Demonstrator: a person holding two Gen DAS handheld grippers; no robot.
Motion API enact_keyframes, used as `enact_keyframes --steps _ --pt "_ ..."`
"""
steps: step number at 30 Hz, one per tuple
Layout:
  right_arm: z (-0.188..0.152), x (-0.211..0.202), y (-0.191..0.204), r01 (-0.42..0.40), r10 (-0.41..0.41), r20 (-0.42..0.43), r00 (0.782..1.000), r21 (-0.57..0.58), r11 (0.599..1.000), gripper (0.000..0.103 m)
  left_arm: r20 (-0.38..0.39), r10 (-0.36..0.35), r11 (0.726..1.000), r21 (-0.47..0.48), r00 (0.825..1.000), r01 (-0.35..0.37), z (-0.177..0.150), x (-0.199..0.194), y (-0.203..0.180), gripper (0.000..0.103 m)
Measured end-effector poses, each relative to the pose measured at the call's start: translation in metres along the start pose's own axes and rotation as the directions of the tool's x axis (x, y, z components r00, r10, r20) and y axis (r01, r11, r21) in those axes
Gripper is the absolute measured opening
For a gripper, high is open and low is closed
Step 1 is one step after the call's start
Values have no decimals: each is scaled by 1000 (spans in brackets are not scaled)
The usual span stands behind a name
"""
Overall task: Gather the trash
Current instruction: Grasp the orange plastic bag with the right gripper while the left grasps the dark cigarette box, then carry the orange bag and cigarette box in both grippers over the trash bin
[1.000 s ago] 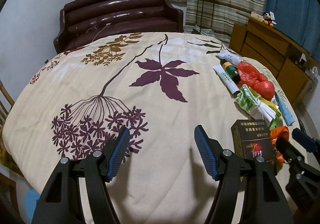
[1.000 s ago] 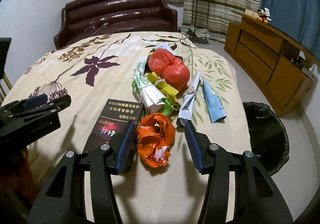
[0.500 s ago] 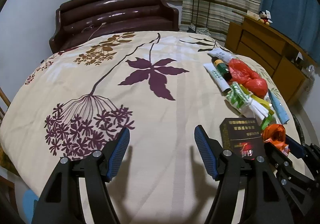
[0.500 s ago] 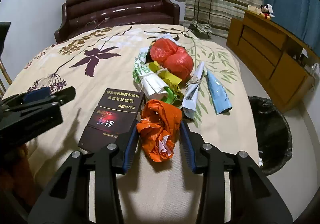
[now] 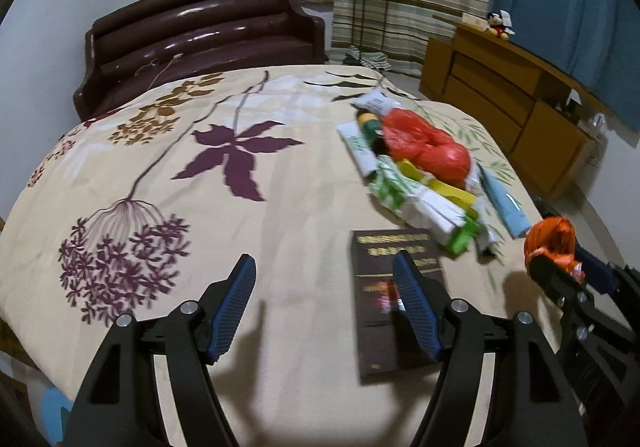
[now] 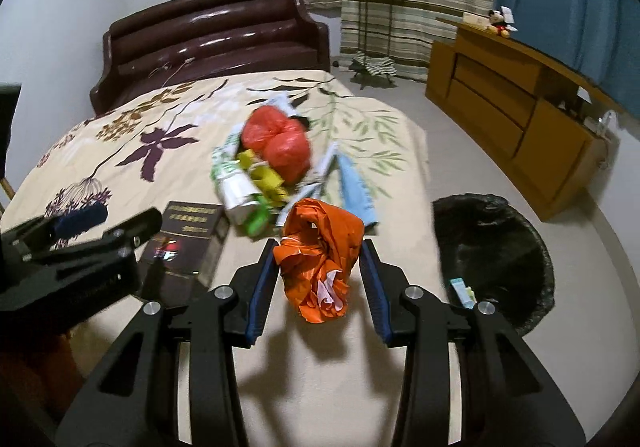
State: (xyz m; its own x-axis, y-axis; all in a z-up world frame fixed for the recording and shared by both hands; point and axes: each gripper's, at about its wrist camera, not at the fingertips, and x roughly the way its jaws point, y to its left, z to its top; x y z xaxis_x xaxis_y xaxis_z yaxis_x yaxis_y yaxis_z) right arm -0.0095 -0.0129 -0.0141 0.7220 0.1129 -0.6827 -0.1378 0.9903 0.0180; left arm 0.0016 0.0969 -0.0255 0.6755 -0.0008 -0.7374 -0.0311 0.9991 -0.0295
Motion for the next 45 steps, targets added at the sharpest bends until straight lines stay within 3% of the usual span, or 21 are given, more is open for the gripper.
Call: enact_keyframes --steps 9,19,23,26,38,45 --pt "-4 -8 -29 2 -2 8 1000 52 999 40 -16 3 999 39 1000 -3 -6 5 -31 71" --pt "-6 -8 -35 -17 17 7 1000 68 998 40 -45 35 997 65 998 -32 -16 17 -40 73" --pt "-6 -8 -35 -17 17 5 1000 67 998 40 -48 30 997 73 998 -26 -18 18 -38 55" --pt "-6 -8 -35 -16 16 4 1000 65 998 40 -48 14 998 65 999 -10 -20 18 -35 55" --pt "-8 -7 -37 -1 1 9 1000 64 998 40 43 1 997 79 999 -4 -14 -7 -30 54" --pt "-4 -9 -52 35 -37 26 999 83 996 40 88 -51 994 101 995 42 -2 -19 -46 54"
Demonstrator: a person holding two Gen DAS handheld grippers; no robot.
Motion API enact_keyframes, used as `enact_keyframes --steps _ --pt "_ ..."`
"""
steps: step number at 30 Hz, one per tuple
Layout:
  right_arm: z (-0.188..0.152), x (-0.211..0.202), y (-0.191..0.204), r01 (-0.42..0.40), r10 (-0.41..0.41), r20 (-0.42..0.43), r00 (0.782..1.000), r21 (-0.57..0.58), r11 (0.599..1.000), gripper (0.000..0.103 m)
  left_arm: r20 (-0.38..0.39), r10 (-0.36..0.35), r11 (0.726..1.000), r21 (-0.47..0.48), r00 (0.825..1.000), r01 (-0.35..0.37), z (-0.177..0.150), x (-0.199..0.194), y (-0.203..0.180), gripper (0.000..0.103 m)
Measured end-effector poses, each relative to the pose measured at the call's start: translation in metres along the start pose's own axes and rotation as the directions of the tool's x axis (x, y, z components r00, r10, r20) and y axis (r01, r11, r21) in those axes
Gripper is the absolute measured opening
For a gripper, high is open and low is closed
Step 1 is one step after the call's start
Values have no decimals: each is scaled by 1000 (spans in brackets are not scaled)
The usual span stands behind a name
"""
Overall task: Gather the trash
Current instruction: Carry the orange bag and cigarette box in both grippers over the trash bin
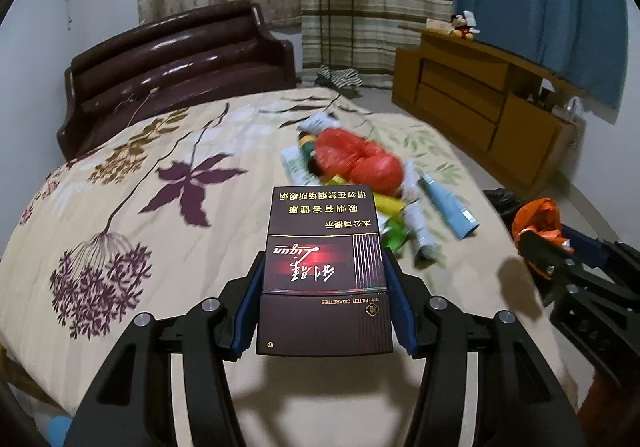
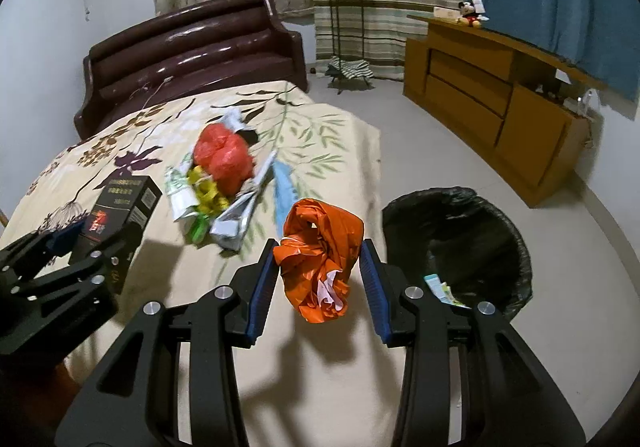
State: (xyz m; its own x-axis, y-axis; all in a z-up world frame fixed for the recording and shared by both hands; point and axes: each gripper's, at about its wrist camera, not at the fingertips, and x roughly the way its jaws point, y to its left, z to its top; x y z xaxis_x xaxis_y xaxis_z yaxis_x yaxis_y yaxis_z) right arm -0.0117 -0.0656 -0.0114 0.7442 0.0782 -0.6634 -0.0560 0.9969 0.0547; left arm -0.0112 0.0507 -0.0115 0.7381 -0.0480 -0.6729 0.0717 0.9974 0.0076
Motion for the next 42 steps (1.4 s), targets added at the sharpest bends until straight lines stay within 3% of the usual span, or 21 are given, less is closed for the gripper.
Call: enact_keyframes --steps 22,42 --pt "18 14 -81 167 -168 8 986 100 981 40 18 -130 986 109 991 127 43 37 -87 54" --pt "21 45 -137 245 -244 -26 969 158 957 40 -31 -137 972 187 990 140 61 89 -153 54"
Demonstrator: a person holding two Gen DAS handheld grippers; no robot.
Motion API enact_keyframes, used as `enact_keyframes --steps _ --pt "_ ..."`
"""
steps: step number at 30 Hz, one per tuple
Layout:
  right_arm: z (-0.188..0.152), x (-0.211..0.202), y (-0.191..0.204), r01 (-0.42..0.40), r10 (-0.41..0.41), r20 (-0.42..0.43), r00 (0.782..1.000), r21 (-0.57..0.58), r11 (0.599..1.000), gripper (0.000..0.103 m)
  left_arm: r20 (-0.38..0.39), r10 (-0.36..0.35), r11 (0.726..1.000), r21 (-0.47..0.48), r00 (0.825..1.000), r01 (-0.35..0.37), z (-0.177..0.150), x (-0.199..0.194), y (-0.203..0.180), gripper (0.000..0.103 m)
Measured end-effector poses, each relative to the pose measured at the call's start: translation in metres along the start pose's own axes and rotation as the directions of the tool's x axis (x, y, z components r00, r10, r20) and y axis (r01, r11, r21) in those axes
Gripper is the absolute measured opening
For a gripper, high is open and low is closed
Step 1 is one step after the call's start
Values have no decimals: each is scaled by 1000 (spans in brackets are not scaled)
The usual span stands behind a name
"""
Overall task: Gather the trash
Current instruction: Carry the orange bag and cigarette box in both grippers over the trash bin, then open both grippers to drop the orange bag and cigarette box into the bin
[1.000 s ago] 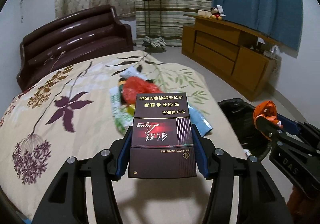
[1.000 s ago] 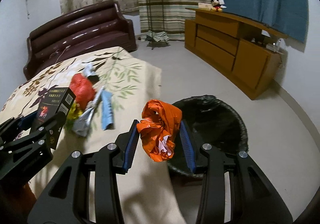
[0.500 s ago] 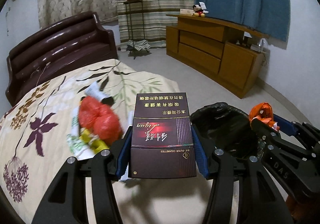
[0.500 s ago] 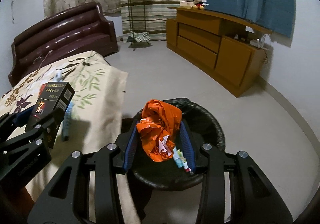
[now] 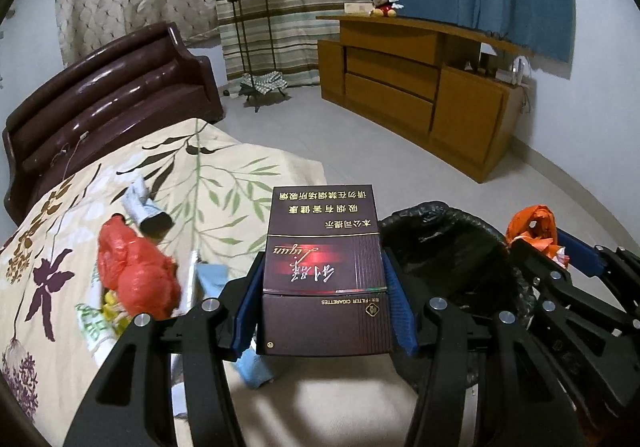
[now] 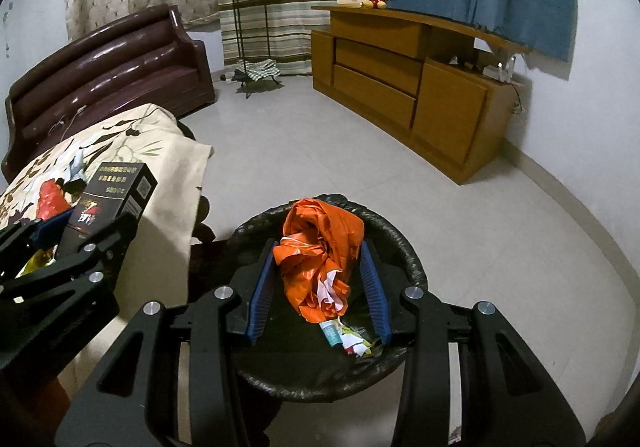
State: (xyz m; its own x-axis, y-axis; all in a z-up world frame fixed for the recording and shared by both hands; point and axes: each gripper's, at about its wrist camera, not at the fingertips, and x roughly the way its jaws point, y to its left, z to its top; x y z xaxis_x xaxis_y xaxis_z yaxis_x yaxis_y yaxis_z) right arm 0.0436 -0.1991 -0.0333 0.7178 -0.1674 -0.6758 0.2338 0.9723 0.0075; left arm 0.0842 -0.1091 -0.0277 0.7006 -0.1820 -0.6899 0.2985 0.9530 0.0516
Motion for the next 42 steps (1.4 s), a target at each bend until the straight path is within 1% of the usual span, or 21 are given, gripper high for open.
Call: enact_keyframes --steps 12,20,21,24,27,29,42 --pt "5 21 -18 5 -5 -14 1000 26 1000 40 -25 6 999 42 1000 -4 13 21 -20 55" --pt "7 28 -21 10 -9 -20 1000 35 999 40 -39 19 998 59 999 -16 14 27 -23 55" --pt "7 28 -21 11 -10 -20 1000 36 999 41 -42 20 998 59 999 -18 14 27 -23 56" --pt "7 31 -23 9 -8 -26 1000 43 999 42 -42 22 998 56 999 -20 16 28 -24 62" --pt "6 30 -23 15 -14 -21 1000 47 999 55 -44 20 998 57 999 -17 17 28 -24 66" --pt "7 29 -23 15 -14 -18 1000 49 999 55 -43 19 998 57 999 -17 17 28 -25 68" --pt "5 25 -30 28 -27 -20 999 62 998 55 -42 16 999 52 999 -14 17 27 -23 68"
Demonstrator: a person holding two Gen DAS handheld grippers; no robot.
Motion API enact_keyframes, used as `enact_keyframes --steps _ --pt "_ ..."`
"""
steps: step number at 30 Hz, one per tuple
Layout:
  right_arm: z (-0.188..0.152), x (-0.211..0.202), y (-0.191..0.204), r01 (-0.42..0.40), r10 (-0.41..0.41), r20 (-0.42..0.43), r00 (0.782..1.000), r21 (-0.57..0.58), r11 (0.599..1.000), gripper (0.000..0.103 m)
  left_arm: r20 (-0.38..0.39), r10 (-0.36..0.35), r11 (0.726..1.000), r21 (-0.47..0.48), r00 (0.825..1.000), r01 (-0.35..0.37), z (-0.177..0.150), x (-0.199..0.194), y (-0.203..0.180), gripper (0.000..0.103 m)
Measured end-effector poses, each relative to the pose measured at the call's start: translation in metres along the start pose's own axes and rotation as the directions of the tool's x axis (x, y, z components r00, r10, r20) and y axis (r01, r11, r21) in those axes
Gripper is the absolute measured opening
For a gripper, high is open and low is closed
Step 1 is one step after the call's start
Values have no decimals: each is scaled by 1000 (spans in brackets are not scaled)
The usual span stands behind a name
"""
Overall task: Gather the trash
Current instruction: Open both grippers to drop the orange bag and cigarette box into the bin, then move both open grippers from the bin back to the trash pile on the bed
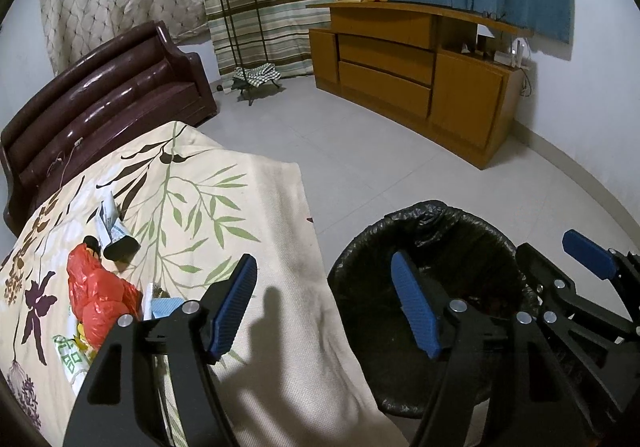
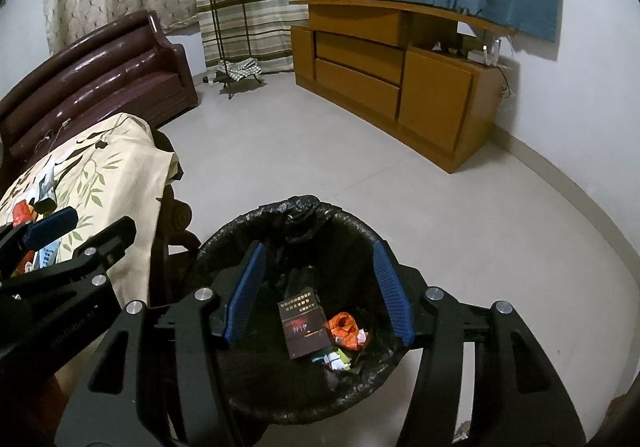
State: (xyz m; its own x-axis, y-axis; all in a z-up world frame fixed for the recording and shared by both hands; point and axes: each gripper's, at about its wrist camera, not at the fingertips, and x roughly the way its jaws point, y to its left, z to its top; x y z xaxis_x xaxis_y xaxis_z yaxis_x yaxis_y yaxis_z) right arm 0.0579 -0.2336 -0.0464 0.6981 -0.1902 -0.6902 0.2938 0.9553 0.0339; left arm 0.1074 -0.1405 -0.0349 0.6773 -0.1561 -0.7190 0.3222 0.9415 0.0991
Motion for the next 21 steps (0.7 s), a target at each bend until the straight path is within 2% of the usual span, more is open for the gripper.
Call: enact_keyframes --steps 12,21 --pt "0 -11 15 -15 15 7 1000 -8 1000 55 27 -8 998 -56 1000 10 -3 -24 23 68" --pt "-4 -28 55 -77 78 13 997 -63 995 55 21 58 989 -136 998 -55 -23 -49 71 68"
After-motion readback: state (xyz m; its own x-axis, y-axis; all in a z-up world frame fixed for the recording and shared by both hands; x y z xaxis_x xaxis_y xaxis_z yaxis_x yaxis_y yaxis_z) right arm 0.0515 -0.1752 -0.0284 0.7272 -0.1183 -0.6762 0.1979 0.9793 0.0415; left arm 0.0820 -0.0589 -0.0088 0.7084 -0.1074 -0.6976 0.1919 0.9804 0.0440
